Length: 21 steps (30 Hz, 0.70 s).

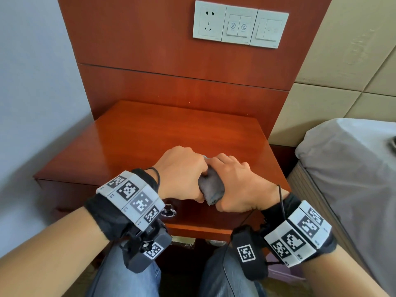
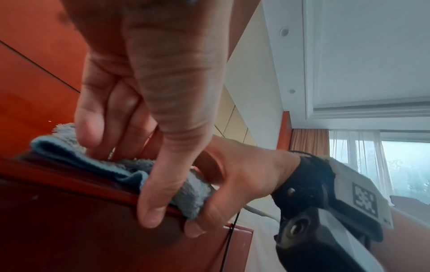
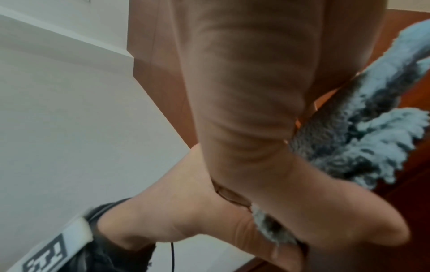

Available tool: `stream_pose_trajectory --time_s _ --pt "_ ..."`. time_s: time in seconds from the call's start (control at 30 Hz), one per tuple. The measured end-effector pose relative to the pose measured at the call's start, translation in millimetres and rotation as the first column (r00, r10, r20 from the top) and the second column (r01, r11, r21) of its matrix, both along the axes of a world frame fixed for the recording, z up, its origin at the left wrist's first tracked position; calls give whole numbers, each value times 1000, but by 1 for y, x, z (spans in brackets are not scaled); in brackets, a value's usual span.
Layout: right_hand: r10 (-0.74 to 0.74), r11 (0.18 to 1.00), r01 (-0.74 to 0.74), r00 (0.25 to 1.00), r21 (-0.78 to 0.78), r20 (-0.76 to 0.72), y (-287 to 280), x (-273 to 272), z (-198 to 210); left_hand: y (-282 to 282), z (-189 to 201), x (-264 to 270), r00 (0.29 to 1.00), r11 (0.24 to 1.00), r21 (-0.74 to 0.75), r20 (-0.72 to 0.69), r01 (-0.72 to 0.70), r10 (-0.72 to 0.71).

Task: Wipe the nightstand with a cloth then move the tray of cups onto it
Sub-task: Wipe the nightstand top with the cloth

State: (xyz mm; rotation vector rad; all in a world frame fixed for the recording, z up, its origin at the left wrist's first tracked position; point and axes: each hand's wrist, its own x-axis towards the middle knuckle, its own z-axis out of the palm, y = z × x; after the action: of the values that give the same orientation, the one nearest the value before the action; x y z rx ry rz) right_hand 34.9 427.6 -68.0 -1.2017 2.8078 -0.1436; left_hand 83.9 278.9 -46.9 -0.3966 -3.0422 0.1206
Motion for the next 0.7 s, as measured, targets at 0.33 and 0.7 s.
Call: stream_pose_trajectory --time_s 0.33,0.7 --pt "-111 745 249 961 -619 253 11 -16 31 -26 9 -13 993 706 700 45 -107 105" --pt "-552 709 589 806 -388 214 28 -53 5 -18 -2 -36 971 741 629 111 -233 211"
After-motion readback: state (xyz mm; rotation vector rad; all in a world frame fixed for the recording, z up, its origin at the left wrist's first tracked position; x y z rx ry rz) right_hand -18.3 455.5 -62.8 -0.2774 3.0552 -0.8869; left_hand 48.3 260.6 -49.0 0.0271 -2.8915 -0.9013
